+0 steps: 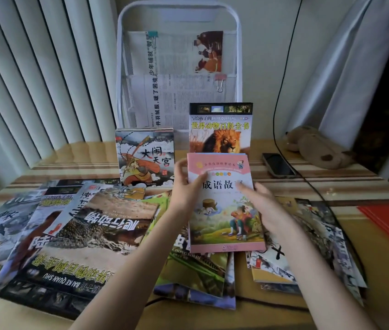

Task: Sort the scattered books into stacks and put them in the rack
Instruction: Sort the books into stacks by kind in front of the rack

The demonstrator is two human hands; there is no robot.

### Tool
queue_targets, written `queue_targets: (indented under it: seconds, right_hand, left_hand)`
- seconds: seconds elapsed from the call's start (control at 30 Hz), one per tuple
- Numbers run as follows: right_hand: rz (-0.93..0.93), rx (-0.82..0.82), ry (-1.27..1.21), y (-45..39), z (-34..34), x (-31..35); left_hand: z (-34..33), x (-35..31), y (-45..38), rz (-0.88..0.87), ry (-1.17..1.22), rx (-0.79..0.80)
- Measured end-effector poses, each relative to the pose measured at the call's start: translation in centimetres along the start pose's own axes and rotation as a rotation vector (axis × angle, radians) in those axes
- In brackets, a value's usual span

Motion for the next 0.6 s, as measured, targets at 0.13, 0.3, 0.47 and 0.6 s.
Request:
queue_targets:
  seconds: [0.13,0.3,0.47,0.6]
  right_hand:
    - [0.040,-0.110,0.010,0.6,2.2,0.6]
    - [-0.112,-0.122,-0.104,2.1,5.6,-1.1]
    - [-0.098,-0.192,-0.216,4.0,8.3,-1.6]
    - [-0.072,-0.182,-0.338,4.3,9.4,-2.3]
  left_hand:
    - [-1.7,1.7,-1.4,0.244,0.145,0.059]
    - [-5.8,4.2,-0.4,0.458,0.214,0.267]
    - [-10.8,6.5,2.1,0.416,-0.291,0.464]
    - [-12.1,6.9,1.2,0.500,-0.149,0.372]
Point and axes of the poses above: each hand's wrist, its own y-axis away from the middle knuckle, its own z-axis out of the back of the hand, x = y × z, the point moved 6 cm from there along -y, towards the middle knuckle, and after that the axes turned 8 degrees about y, right-handed, at the moved point
